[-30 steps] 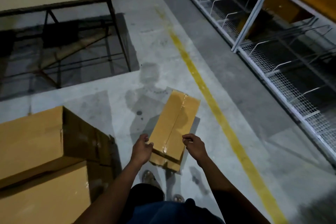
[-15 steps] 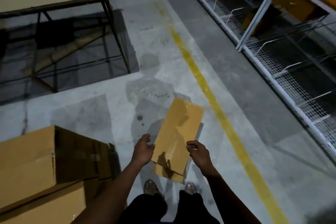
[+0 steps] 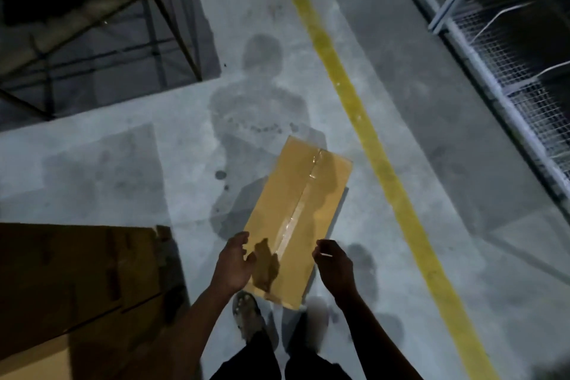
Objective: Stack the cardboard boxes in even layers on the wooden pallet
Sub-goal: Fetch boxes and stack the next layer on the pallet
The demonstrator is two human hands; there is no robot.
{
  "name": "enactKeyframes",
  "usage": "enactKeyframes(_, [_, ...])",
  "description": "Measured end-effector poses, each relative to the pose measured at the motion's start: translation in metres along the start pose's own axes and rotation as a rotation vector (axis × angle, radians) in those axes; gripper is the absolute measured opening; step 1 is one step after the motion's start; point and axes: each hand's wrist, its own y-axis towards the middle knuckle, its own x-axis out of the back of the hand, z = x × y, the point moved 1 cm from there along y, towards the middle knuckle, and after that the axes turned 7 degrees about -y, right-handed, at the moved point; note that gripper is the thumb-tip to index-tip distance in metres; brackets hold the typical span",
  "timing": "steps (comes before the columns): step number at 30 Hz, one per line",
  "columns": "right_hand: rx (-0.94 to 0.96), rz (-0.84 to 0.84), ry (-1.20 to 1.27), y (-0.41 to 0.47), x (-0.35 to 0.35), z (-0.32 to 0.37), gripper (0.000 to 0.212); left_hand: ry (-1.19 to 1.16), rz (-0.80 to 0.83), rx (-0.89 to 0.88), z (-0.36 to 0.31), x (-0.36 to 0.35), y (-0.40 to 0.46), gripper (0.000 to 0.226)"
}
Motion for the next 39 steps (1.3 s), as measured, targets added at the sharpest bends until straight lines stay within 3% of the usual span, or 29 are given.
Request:
enactKeyframes(7, [-0.114,-0.028,-0.059,0.084,-0.077,-0.069,0.065,0.125,0.024,0.013,0.049,-0.039,0.094,0.069])
enactKeyframes(9, [-0.141,-0.024,-0.059,0.101,-0.095,-0.086,0.064,0.102,0.025,0.040,0.059,-0.048,0.114,0.081])
enactKeyframes(11, [-0.162,0.007,-0.038,0.115,-0.110,-0.100,0.050,0.081,0.011,0.077,0.079,-0.058,0.136,0.099])
enactKeyframes(13, [-0.184,0.038,-0.011,0.125,-0.120,-0.112,0.054,0.066,0.040,0.143,0.116,-0.072,0.159,0.109])
enactKeyframes(16, [-0.146,0.064,0.048,0.131,-0.131,-0.128,0.084,0.016,0.055,0.135,0.157,-0.092,0.177,0.095])
enactKeyframes(18, [-0.131,0.054,0.100,0.127,-0.132,-0.132,0.093,-0.020,0.031,0.150,0.148,-0.094,0.165,0.084])
enactKeyframes(22, [-0.187,-0.011,0.171,0.119,-0.117,-0.137,0.084,0.048,0.057,0.237,0.125,-0.087,0.136,0.054])
enactKeyframes(25, [-0.201,-0.007,0.178,0.124,-0.106,-0.145,0.072,0.020,0.083,0.249,0.124,-0.083,0.138,0.069])
enactKeyframes(29, [-0.151,0.013,0.227,0.150,-0.102,-0.143,0.081,-0.135,0.097,0.161,0.137,-0.092,0.174,0.105])
enactKeyframes(39, [-0.058,-0.017,0.262,0.146,-0.108,-0.153,0.068,-0.342,0.117,0.173,0.099,-0.089,0.140,0.086])
